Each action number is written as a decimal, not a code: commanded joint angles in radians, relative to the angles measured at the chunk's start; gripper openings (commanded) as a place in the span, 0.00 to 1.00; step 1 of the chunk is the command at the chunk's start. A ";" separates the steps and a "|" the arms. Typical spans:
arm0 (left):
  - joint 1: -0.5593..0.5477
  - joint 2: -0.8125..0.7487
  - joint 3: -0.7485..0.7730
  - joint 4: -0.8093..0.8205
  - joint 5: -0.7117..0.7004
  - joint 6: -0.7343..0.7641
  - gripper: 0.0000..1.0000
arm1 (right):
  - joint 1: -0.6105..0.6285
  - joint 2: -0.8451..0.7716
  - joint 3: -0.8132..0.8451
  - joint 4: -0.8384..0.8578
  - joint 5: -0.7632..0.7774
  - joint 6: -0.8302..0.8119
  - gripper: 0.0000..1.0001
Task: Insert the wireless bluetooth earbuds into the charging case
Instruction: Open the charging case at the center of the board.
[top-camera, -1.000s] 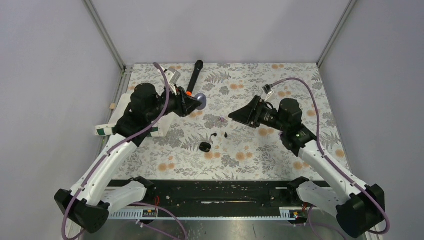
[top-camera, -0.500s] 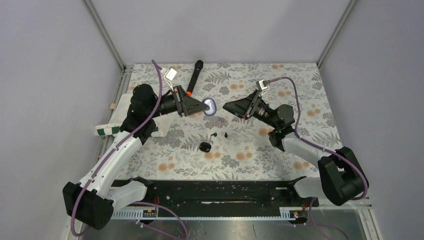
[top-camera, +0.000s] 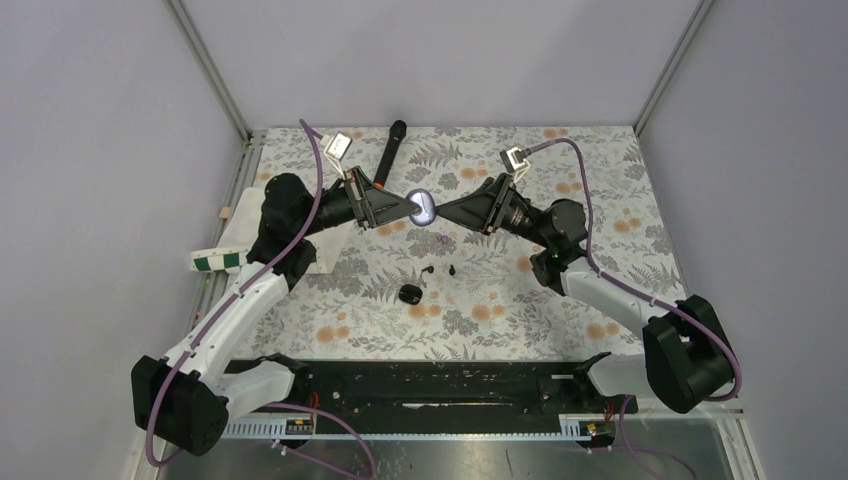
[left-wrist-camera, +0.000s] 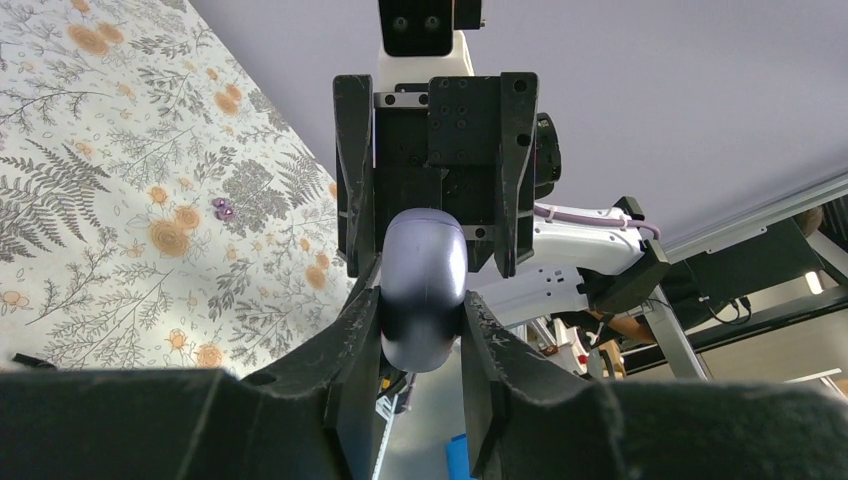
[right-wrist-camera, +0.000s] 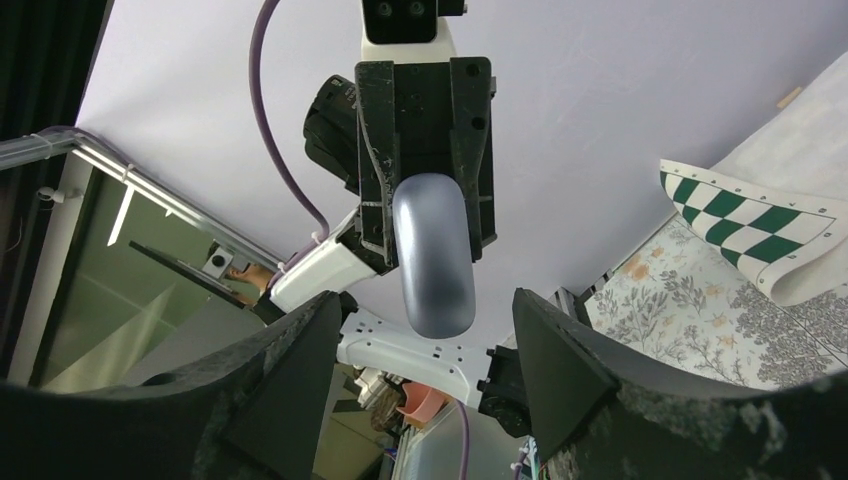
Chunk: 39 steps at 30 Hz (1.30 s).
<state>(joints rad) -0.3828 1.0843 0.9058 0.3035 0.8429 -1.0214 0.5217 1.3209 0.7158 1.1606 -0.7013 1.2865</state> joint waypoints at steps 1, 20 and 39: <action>0.006 -0.003 -0.002 0.089 0.022 -0.021 0.00 | 0.024 -0.012 0.064 -0.002 -0.033 -0.039 0.70; 0.006 0.009 -0.004 0.129 0.033 -0.047 0.00 | 0.052 0.046 0.144 -0.055 -0.051 -0.025 0.40; 0.055 -0.019 -0.040 0.396 0.126 -0.154 0.00 | 0.037 0.227 0.185 0.338 -0.018 0.405 0.03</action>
<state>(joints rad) -0.3428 1.0950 0.8730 0.4854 0.8795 -1.1240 0.5575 1.5528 0.8364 1.4174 -0.7277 1.6058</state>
